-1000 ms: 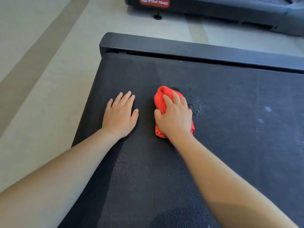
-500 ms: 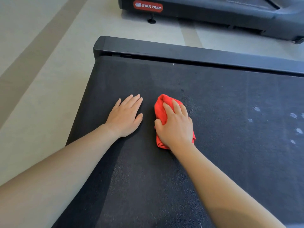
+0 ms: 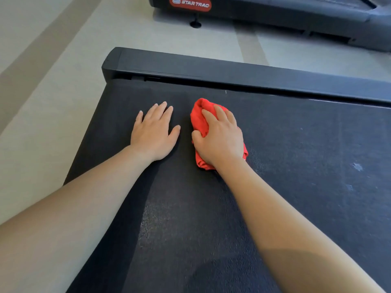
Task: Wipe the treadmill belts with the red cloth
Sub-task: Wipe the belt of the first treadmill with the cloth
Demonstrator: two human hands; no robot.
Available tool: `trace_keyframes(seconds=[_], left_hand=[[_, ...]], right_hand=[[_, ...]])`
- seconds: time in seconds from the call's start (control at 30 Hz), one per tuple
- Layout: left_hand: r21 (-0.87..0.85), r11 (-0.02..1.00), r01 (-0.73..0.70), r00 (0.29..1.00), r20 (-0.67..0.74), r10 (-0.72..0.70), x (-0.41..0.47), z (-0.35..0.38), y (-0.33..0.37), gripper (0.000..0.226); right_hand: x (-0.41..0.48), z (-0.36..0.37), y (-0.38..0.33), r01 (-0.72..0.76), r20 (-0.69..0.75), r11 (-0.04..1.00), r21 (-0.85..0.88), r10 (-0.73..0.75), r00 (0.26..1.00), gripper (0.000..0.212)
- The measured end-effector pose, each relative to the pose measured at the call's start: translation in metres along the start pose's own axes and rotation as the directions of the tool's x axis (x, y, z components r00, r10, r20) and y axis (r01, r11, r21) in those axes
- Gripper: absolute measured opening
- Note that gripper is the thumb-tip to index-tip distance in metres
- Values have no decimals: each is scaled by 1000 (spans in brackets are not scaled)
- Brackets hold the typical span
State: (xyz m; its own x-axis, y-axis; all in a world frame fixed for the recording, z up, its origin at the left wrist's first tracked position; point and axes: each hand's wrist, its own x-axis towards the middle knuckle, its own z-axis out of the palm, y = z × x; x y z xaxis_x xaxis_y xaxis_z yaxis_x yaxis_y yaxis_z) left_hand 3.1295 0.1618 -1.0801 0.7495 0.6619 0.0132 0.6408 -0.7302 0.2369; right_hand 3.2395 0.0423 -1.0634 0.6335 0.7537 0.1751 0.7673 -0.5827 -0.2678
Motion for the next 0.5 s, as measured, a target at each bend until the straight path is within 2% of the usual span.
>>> trace_keyframes(seconds=[0.3, 0.5], left_hand=[[28, 1000, 12, 998, -59, -10, 8, 8, -2, 62], [21, 1000, 8, 998, -62, -6, 9, 8, -3, 61]], right_hand=[[84, 16, -4, 13, 12, 1000, -3, -13, 1000, 54], [84, 11, -6, 11, 55, 1000, -15, -10, 998, 53]])
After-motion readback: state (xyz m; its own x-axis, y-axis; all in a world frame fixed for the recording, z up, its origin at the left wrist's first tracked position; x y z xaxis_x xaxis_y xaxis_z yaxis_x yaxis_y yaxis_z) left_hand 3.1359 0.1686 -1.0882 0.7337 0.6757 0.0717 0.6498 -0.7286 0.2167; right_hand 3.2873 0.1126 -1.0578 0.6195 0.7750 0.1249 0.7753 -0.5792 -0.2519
